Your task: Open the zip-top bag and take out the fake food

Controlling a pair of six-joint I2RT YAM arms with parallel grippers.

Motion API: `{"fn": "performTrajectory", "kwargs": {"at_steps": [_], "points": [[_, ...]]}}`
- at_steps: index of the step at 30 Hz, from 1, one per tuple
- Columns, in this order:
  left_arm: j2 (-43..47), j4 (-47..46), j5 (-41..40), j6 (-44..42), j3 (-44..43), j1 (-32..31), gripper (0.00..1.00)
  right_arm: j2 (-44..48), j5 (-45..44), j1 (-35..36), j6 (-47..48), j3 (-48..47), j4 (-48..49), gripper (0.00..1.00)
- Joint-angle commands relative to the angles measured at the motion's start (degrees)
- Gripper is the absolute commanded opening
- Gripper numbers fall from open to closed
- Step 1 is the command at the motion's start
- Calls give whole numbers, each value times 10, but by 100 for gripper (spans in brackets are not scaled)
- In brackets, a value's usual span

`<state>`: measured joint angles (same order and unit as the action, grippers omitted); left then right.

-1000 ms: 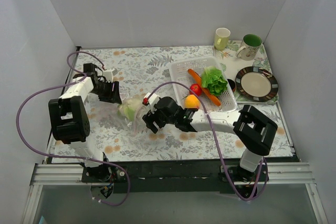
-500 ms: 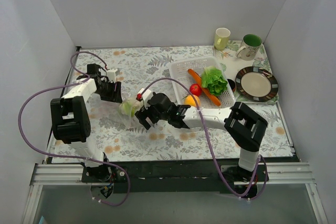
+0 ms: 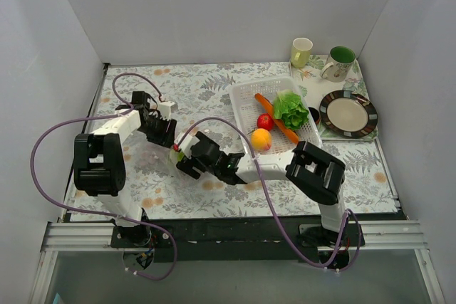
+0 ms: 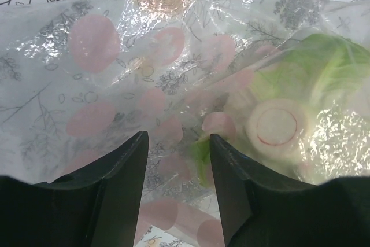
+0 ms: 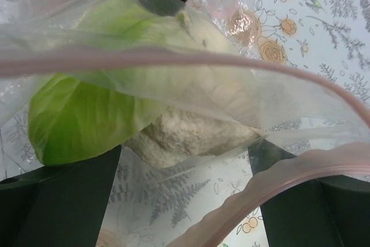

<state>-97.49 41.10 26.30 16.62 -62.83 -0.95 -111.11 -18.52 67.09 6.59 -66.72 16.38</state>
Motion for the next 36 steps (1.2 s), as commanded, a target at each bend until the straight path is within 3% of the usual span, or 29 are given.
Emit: {"fn": "performTrajectory", "kwargs": {"at_steps": [1, 10, 15, 23, 27, 30, 33, 36], "points": [[20, 56, 43, -22, -7, -13, 46, -5, -88, 37, 97, -3, 95, 98], [30, 75, 76, -6, -15, -43, 45, -46, -48, 46, 111, -54, 74, 98], [28, 76, 76, 3, -1, -70, 45, -61, -75, 48, 112, -85, 47, 98], [27, 43, 17, -15, 47, -70, 36, 38, -151, 48, 37, -20, -22, 98], [22, 12, -5, -17, 82, -64, 34, 114, -121, 48, 18, 71, 19, 93], [14, 8, 0, -16, 86, -57, 34, 137, -69, 49, 23, 106, 64, 98], [13, 7, 4, -9, 82, -57, 34, 143, -8, 49, 36, 128, 111, 98], [14, 6, -2, -6, 76, -57, 34, 147, 23, 49, 27, 113, 99, 98]]}}
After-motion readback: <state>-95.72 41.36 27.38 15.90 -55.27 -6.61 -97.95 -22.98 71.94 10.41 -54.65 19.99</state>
